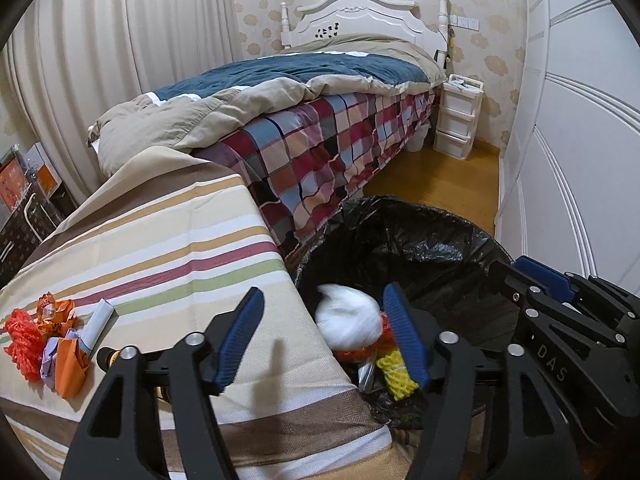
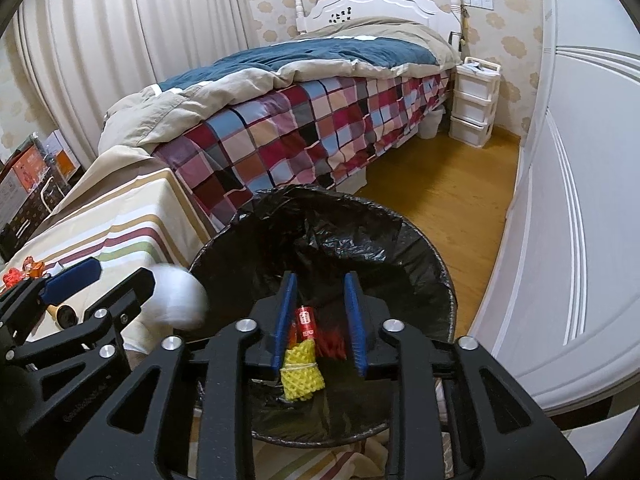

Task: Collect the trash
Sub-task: 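Carry the white bag and red cloth over the bin while opening both tools to drop them, then move both tools back to the bed, right tool around the yellow-labelled bottle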

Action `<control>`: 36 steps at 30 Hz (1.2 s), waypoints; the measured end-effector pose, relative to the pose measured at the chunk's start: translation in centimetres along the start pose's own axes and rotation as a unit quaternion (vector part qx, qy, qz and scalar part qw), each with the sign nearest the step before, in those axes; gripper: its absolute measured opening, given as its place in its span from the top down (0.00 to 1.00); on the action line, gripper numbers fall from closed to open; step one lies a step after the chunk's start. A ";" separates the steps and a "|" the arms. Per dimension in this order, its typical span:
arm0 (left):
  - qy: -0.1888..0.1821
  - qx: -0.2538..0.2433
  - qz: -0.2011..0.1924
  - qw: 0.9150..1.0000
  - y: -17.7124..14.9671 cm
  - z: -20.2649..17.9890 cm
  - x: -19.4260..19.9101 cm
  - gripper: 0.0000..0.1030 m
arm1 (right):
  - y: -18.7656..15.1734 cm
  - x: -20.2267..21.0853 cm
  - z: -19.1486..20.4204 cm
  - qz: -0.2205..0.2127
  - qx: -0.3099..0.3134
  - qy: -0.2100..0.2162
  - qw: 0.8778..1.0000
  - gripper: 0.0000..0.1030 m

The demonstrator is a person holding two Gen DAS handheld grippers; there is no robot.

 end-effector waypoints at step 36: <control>0.120 0.102 -0.015 0.987 -7.0 14.0 10.3 0.21 | -1.8 5.2 12.9 -0.009 0.083 0.109 0.991 0.30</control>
Point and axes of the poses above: each gripper's, at about its wrist camera, not at the fingertips, and x roughly against the way its jaws point, z to its left, y to its top, the point moved 3 cm from there along -x, roughly the way its jaws point, and after that the axes turned 8 degrees about -y, right-handed, at the moved point
